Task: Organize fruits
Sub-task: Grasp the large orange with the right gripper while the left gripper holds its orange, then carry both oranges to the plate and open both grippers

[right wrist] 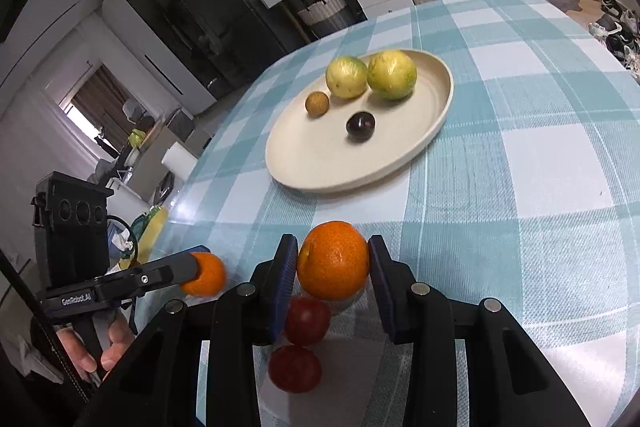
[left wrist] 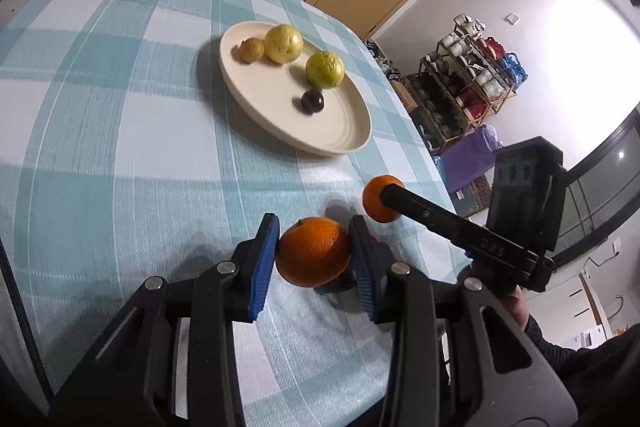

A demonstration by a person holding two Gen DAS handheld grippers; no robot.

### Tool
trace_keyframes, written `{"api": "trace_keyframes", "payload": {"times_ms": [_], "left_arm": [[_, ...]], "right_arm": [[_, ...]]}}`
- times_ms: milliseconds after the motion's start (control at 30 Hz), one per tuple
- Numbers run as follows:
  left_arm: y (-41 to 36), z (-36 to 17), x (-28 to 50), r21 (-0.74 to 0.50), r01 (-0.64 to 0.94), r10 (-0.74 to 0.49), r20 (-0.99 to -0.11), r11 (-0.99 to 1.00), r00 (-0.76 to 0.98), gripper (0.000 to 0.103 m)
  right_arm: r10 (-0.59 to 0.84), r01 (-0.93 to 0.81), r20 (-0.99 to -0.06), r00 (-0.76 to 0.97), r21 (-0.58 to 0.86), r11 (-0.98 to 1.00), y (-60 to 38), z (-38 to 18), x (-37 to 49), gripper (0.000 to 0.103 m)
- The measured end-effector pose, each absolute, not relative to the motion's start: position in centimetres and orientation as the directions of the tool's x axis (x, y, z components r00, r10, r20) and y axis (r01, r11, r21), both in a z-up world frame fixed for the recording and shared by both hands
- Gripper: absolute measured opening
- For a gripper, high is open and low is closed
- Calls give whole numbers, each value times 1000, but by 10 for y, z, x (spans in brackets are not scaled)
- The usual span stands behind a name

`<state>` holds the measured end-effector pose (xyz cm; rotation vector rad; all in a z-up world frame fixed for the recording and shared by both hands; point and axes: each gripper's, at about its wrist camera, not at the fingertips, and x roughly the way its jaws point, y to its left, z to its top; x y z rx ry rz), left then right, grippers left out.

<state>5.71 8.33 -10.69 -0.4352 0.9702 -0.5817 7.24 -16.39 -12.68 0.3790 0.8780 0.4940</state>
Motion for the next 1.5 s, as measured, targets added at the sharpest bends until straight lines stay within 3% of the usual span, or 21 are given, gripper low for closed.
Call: {"api": "trace_keyframes", "payload": {"times_ms": [433,767,1500], "left_arm": [[77,-72,118,-580,238,-606,-596,779,527,33],[61,-56,181,-540,207,-552,-622,816,555,33],[35,-92,259,-528,163,-531,-684,834,501,33]], "right_arm": [[583,-327,-566,583,493,806,-160,-95,106,37],[556,-359,-573,602,428,829,-149,-86,151,37],[524,-363,-622,581,378,851,-133,-99,198,37]]}}
